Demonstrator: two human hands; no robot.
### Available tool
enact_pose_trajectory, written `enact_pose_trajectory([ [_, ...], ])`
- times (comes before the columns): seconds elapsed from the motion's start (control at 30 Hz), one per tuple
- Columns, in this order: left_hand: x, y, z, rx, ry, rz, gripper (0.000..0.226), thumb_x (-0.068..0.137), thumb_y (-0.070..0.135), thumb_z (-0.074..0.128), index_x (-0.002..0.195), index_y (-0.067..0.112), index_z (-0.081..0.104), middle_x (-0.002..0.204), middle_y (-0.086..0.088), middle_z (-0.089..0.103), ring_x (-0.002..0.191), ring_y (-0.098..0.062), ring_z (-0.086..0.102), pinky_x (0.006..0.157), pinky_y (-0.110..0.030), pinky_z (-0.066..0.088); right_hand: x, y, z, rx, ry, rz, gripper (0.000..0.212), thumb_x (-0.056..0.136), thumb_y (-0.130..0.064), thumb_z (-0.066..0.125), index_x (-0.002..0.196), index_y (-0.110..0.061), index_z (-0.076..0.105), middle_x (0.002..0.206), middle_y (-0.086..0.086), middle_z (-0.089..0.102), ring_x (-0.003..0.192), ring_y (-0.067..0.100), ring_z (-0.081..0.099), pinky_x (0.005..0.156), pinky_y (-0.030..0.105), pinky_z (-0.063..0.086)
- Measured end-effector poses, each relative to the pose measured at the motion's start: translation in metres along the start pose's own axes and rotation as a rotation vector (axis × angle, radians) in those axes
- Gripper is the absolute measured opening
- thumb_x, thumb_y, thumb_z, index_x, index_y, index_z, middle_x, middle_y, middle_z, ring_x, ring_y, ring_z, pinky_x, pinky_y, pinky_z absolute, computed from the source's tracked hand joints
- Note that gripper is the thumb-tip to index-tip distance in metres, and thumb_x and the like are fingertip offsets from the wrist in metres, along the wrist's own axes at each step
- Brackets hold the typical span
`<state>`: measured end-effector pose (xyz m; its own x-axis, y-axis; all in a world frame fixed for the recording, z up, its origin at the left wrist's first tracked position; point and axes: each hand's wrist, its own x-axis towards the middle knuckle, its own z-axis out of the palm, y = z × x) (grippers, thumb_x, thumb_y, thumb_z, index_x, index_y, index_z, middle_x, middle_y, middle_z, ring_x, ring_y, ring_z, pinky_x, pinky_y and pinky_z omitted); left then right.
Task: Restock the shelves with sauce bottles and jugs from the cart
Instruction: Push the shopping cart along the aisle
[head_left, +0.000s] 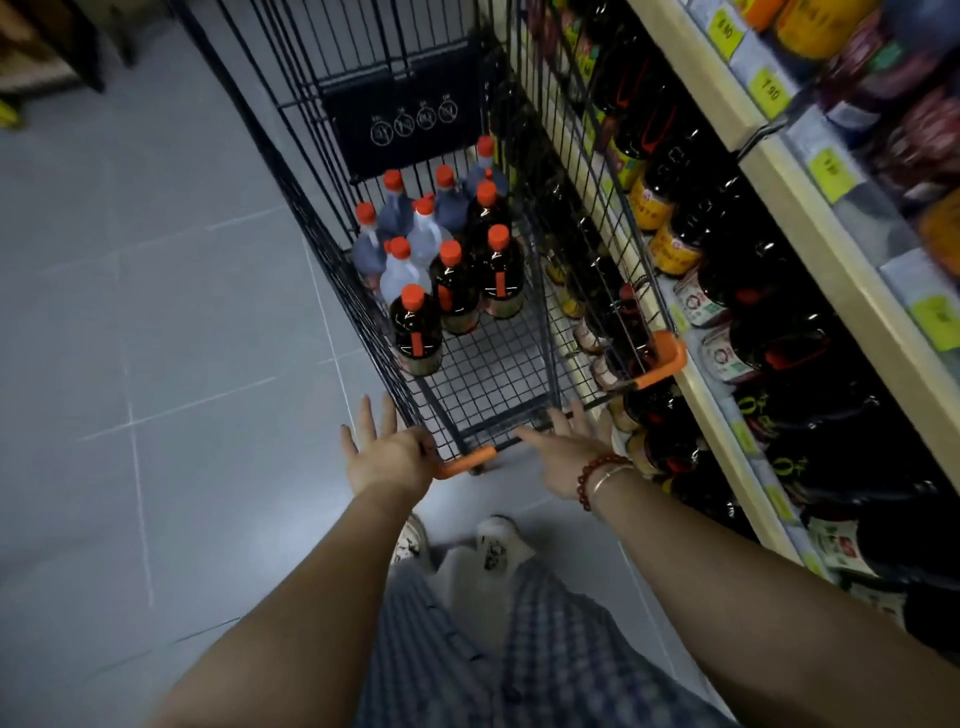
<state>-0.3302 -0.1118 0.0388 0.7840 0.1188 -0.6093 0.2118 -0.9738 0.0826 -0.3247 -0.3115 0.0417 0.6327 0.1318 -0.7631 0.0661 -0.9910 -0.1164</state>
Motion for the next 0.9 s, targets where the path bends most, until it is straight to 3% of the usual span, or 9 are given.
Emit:
enact_pose_trajectory([
  [0.13,-0.033,0.014,0.007,-0.002,-0.065,0.007,0.041,0.084,0.059,0.048,0.119,0.04,0.057,0.16,-0.005,-0.01,0.144,-0.031,-0.022,0.118,-0.054,-0.004,-0.017,0.014,0.031,0.033,0.031,0.006,0.075,0.085,-0.004,0.042,0.143,-0.042,0.014,0.158,0.004,-0.004,0.143,0.032,-0.021,0.115,0.059,-0.002],
  [0.27,-0.061,0.018,0.025,-0.038,-0.083,0.006,0.035,0.085,0.057,0.049,0.113,0.04,0.06,0.16,-0.005,-0.008,0.144,-0.03,-0.022,0.117,-0.053,-0.005,-0.04,0.028,0.051,0.084,0.007,0.012,0.072,0.086,-0.011,0.045,0.146,-0.035,0.013,0.158,-0.002,0.001,0.145,0.027,-0.016,0.115,0.056,0.012],
  [0.4,-0.084,0.01,0.053,-0.056,-0.046,0.04,0.025,0.09,0.046,0.048,0.113,0.043,0.058,0.158,-0.002,-0.012,0.144,-0.03,-0.023,0.117,-0.054,-0.004,-0.066,0.031,0.075,0.086,-0.005,0.035,0.072,0.087,-0.013,0.046,0.147,-0.033,0.011,0.158,-0.004,0.002,0.145,0.024,-0.014,0.117,0.054,0.008],
  [0.57,-0.116,-0.001,0.08,-0.034,0.006,0.091,0.026,0.094,0.038,0.043,0.118,0.041,0.054,0.158,-0.006,-0.016,0.143,-0.031,-0.025,0.117,-0.054,-0.006,-0.097,0.02,0.108,0.176,0.034,0.075,0.075,0.086,-0.001,0.04,0.147,-0.035,0.011,0.158,-0.005,-0.007,0.146,0.023,-0.01,0.117,0.053,0.005],
  [0.67,-0.12,-0.005,0.089,0.056,0.083,0.161,0.021,0.095,0.03,0.046,0.114,0.035,0.054,0.158,-0.006,-0.019,0.142,-0.032,-0.026,0.116,-0.056,-0.005,-0.108,0.023,0.115,0.108,0.027,0.105,0.069,0.085,-0.004,0.04,0.145,-0.032,0.021,0.159,-0.003,-0.009,0.146,0.025,-0.003,0.117,0.053,0.004],
  [0.8,-0.123,0.001,0.096,0.173,0.046,0.249,0.032,0.094,0.044,0.043,0.123,0.032,0.049,0.16,0.0,-0.001,0.144,-0.03,-0.021,0.114,-0.056,-0.01,-0.119,0.041,0.115,-0.016,0.083,0.164,0.075,0.082,-0.004,0.044,0.145,-0.032,0.016,0.158,-0.002,-0.01,0.146,0.027,-0.007,0.114,0.056,0.002],
  [0.9,-0.126,0.008,0.101,0.192,0.043,0.263,0.037,0.094,0.032,0.046,0.132,0.031,0.043,0.16,0.001,0.01,0.147,-0.027,-0.013,0.116,-0.055,-0.006,-0.109,0.044,0.104,0.042,0.157,0.102,0.082,0.08,0.0,0.044,0.147,-0.032,0.009,0.158,-0.002,-0.011,0.146,0.025,-0.011,0.115,0.054,0.002],
])
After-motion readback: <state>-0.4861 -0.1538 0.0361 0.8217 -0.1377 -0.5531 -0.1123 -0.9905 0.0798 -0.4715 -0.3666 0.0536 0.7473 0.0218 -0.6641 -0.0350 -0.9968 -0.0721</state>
